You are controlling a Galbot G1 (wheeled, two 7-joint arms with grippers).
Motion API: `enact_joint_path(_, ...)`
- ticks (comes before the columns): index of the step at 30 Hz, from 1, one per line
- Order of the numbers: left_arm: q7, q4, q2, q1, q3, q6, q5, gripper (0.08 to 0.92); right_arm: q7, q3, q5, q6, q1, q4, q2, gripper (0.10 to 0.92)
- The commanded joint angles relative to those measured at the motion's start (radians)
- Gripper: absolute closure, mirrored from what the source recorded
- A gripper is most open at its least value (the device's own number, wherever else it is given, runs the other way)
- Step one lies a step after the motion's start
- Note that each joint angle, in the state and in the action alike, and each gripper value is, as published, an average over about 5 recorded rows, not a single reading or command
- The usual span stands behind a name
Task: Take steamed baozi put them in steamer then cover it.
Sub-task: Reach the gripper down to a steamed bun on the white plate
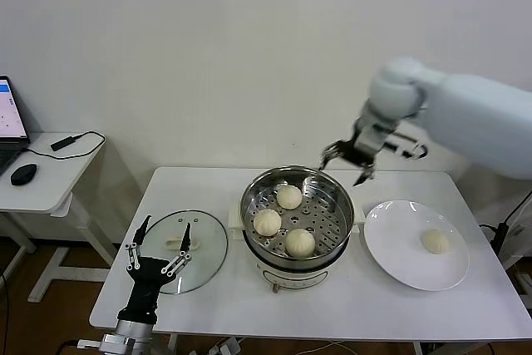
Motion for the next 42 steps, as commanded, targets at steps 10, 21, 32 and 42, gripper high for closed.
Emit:
enact_joint_path(10,0.001,-0.005,-0.001,0.001,0.0,0.005,0.001,0.177,0.033,0.074,0.078,-0.109,-0.315,-0.423,-0.238,0.203)
enact_joint_path(21,0.001,-0.004,-0.008,0.007,-0.006,0.005,0.002,0.177,0.14,0.19,0.004,-0.091,-0.504,-0.516,-0.181,0.203)
enact_joint_path(32,0.001,-0.002,-0.011,0.017,-0.02,0.001,0.002,0.177,0.164,0.232,-0.015,-0.091,-0.569,-0.592,-0.09,0.203)
enact_joint_path(42,0.001,0.004,-0.012,0.016,-0.019,0.0,0.002,0.177,0.184,0.254,-0.043,-0.088,-0.603,-0.622,-0.058,0.203)
